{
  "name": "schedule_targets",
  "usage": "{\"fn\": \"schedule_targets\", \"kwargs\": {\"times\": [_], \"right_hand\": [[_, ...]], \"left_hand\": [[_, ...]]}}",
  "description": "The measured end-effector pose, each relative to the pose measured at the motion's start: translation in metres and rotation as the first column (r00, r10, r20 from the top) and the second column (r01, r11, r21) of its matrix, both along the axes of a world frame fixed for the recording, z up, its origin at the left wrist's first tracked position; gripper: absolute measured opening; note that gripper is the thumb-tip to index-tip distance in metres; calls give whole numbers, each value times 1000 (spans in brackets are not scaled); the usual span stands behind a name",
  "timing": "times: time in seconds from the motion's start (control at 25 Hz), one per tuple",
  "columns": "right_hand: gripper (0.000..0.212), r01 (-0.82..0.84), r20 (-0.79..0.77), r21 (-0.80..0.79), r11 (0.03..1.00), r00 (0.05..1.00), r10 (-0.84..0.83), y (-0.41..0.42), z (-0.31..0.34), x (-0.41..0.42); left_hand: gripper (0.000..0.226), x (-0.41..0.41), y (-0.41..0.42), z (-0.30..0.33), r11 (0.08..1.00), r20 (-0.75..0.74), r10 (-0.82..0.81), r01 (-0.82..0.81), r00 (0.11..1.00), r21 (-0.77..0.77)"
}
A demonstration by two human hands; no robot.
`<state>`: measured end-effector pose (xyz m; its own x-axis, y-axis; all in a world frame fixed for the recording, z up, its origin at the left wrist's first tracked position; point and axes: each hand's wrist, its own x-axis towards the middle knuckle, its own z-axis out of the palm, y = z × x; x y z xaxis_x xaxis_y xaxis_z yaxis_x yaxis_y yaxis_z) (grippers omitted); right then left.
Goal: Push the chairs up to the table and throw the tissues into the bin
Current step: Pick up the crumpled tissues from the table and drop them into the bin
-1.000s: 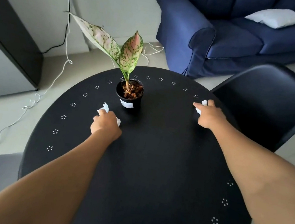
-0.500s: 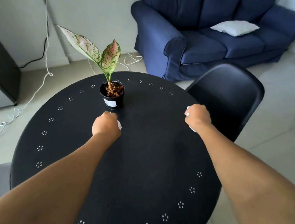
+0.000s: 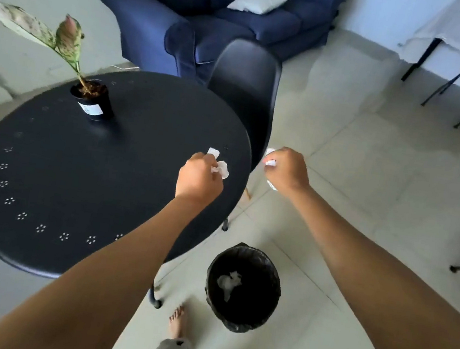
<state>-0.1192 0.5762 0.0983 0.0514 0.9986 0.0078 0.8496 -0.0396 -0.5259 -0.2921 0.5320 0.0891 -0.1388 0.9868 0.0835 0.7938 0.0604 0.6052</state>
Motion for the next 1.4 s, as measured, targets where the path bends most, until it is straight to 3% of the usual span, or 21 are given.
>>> {"fn": "schedule_targets", "kwargs": {"times": [0.24,0.52,0.8,0.96,1.2,1.4], "right_hand": [[26,103,-89,38,994,991,-99,-97,-32,55],[37,202,-106,-250,947,966,-234,-157,-175,70],[52,276,-196,-430,860,901,-387,-158,-340,53],[62,242,-220,-487,839,896,-386,-157,-394,54],[49,296,-239,-477,827,862,-447,-166,-402,63],[45,339,-253,-453,825,838,-483,-182,-350,74]], "left_hand": [[17,66,-53,-30,981,153,-188,178,970,76],[21,87,-81,-136,940,123,-306,320,944,-117],[22,71,-91,-276,921,101,-254,272,962,-280],[25,63,-91,-322,899,18,-261,250,965,-359],[37,73,-82,-335,855,10,-284,258,959,-449],[52,85,-74,-311,771,113,-363,366,925,-522]]}}
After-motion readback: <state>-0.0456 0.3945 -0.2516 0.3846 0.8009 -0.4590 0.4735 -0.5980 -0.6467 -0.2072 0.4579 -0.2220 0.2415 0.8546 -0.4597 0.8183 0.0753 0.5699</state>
